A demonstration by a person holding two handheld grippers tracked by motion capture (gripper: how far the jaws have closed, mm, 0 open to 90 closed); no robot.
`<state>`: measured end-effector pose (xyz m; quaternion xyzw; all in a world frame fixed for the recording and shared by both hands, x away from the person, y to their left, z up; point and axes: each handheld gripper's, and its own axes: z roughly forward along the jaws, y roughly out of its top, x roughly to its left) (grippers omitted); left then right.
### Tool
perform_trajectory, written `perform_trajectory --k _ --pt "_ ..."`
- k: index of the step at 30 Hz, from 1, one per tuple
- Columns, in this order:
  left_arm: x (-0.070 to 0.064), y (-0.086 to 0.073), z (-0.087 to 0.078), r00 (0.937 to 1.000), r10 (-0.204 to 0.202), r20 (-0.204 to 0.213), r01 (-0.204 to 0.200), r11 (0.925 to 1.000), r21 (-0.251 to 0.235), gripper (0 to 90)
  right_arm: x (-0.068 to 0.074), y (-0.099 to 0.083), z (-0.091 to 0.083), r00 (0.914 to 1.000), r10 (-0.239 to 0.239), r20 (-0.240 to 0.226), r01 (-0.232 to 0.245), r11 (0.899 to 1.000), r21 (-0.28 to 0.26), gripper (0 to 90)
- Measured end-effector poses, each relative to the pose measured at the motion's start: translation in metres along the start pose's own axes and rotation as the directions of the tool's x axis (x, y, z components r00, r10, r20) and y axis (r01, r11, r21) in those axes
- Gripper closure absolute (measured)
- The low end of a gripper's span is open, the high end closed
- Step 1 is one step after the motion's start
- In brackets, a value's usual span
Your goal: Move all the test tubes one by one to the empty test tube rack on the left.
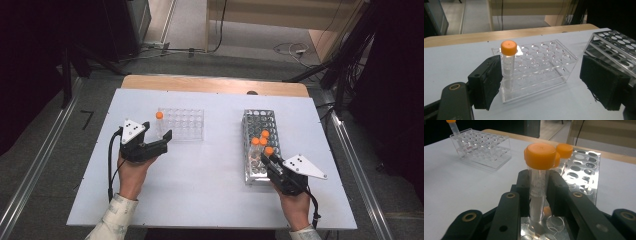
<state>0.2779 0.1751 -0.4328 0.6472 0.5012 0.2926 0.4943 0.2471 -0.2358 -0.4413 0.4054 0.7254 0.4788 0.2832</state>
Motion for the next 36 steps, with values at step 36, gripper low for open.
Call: perform_trajectory --k 36 --pt "-0.010 0.001 -0.004 0.9982 0.029 0.053 -0.029 0.9996 -0.005 19.0 0.105 0.044 0.067 0.9709 -0.091 -0.222 0.089 0.996 -0.020 71.4"
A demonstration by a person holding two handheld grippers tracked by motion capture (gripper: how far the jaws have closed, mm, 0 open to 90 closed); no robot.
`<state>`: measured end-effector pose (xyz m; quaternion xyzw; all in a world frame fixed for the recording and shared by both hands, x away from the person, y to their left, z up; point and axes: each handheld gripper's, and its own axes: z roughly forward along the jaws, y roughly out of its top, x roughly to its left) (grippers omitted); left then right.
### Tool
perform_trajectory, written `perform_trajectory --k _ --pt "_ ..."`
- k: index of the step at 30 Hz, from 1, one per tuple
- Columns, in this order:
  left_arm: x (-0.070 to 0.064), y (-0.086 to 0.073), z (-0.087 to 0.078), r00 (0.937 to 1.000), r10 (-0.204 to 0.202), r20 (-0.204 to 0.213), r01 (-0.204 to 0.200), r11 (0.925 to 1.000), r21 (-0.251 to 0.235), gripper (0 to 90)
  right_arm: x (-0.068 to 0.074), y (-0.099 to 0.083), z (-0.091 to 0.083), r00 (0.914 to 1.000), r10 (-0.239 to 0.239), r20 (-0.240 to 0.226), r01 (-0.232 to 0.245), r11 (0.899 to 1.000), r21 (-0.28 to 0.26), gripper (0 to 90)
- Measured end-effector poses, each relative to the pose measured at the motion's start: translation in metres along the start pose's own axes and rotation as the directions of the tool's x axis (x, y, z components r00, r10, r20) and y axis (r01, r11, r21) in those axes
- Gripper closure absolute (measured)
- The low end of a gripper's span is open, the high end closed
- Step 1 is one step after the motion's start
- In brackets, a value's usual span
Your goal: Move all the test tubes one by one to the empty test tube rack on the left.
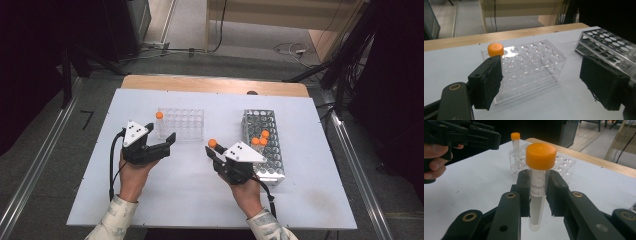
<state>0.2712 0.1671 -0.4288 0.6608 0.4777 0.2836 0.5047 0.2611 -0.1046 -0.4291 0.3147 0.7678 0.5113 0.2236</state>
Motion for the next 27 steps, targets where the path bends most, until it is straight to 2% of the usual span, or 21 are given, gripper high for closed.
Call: perform_trajectory --k 9,19,22,27 --pt "-0.003 -0.001 0.001 0.9998 0.011 0.016 -0.012 0.9999 0.005 19.6 0.008 -0.003 0.035 1.0000 0.004 0.000 -0.004 0.999 0.047 71.4" --pt "-0.014 0.000 0.000 0.9969 0.014 0.077 -0.014 0.9999 -0.007 21.9 0.016 -0.002 0.057 0.9998 0.008 -0.019 -0.007 0.998 0.064 71.4" --pt "-0.019 0.001 0.000 0.9936 0.026 0.110 -0.026 0.9996 -0.007 24.5 0.018 -0.001 0.060 0.9995 0.017 -0.025 -0.015 0.998 0.067 71.4" --pt "-0.028 0.000 0.002 0.9843 0.052 0.168 -0.051 0.9987 -0.009 32.4 0.021 0.000 0.063 0.9993 0.007 -0.036 -0.004 0.998 0.068 71.4"
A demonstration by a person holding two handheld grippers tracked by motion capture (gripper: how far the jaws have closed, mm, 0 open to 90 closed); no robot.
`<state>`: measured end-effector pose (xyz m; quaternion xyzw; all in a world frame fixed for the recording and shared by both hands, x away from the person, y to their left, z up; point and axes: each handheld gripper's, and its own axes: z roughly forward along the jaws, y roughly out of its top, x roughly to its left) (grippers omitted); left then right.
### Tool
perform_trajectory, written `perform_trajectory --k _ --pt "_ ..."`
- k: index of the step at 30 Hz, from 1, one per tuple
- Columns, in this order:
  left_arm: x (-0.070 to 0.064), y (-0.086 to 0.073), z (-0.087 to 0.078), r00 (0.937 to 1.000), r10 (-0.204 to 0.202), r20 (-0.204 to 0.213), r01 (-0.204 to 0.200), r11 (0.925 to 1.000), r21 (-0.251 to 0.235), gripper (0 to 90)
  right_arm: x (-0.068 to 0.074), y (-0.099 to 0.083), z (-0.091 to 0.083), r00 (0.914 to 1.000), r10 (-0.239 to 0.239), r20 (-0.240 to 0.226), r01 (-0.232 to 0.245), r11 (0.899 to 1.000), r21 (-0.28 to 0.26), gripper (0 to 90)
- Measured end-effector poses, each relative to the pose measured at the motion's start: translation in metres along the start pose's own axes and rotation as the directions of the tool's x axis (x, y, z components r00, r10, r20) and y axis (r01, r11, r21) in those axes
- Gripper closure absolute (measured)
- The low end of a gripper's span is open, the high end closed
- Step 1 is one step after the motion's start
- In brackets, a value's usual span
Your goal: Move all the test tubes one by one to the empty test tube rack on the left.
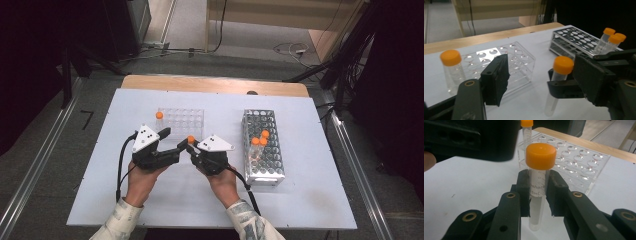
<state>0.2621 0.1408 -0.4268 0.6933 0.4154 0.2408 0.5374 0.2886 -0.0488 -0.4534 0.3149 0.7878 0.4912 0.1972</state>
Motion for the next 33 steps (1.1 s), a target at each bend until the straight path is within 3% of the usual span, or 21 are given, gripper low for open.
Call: perform_trajectory --k 7,17,22,25,33 --pt "-0.003 -0.001 0.003 0.9996 0.014 0.023 -0.015 0.9999 0.006 47.4 0.008 0.002 0.003 0.9996 -0.016 -0.022 0.016 1.000 0.001 71.4" --pt "-0.002 -0.003 0.005 0.9998 0.010 0.017 -0.010 0.9998 0.018 50.2 0.013 0.003 0.004 0.9992 -0.021 -0.033 0.021 1.000 -0.001 71.4" --pt "-0.001 -0.003 0.005 0.9994 0.000 0.035 -0.001 0.9998 0.018 53.8 0.013 0.004 0.004 0.9992 -0.021 -0.034 0.021 1.000 -0.005 71.4" --pt "-0.002 -0.003 0.005 0.9992 0.008 0.039 -0.009 0.9999 0.014 62.8 0.013 0.004 0.004 0.9991 -0.021 -0.036 0.020 1.000 -0.006 71.4" --pt "-0.004 -0.003 0.005 0.9986 0.005 0.052 -0.005 0.9999 0.009 68.9 0.013 0.005 0.004 0.9992 -0.017 -0.035 0.017 1.000 -0.006 71.4"
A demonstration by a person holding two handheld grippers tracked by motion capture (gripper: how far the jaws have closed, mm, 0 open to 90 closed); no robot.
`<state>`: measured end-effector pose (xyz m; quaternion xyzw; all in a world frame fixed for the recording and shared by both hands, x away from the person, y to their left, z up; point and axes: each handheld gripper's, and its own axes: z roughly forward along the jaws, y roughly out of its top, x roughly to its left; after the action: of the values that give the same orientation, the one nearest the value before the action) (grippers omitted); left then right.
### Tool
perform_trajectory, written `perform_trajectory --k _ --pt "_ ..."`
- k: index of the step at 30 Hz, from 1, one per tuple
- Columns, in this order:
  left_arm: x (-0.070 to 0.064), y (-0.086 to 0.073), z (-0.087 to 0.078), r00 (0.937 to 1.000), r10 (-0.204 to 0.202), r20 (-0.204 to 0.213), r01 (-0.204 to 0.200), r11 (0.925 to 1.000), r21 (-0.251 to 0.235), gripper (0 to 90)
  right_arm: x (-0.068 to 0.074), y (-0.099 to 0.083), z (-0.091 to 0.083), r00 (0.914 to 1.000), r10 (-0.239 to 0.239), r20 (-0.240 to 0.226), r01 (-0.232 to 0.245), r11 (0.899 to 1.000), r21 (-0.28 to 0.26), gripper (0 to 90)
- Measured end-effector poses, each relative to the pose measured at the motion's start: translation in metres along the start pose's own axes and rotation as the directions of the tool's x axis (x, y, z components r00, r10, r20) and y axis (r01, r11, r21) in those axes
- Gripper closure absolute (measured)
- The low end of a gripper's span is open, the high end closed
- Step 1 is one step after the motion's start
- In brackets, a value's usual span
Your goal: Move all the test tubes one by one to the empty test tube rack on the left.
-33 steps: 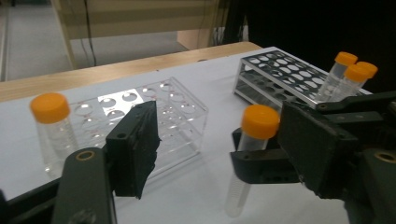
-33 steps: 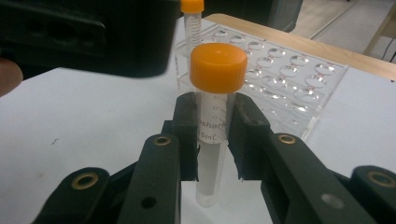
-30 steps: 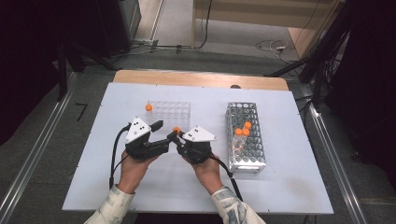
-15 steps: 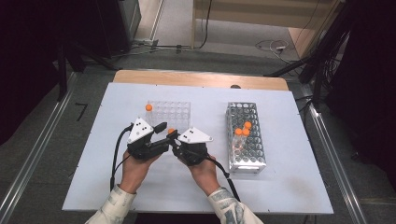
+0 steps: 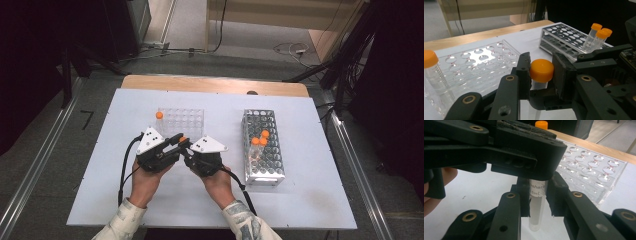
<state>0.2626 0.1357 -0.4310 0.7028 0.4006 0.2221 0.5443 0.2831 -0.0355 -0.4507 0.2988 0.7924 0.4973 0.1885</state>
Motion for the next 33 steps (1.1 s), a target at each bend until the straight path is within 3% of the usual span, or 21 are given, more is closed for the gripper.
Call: perform_trajectory --k 17,26,33 --pt "-0.001 0.001 0.000 0.9999 0.000 -0.011 0.000 1.0000 0.002 70.7 -0.001 0.001 0.000 0.9998 0.012 -0.014 -0.012 1.000 -0.002 70.3" --pt "0.003 0.003 -0.001 0.9997 -0.012 -0.023 0.012 0.9999 -0.007 70.8 -0.006 0.001 -0.010 0.9978 0.036 -0.056 -0.036 0.999 0.002 35.3" --pt "0.012 0.008 -0.004 0.9981 -0.041 -0.046 0.040 0.9989 -0.024 70.8 -0.013 -0.004 -0.040 0.9954 0.025 -0.092 -0.024 1.000 0.016 27.9"
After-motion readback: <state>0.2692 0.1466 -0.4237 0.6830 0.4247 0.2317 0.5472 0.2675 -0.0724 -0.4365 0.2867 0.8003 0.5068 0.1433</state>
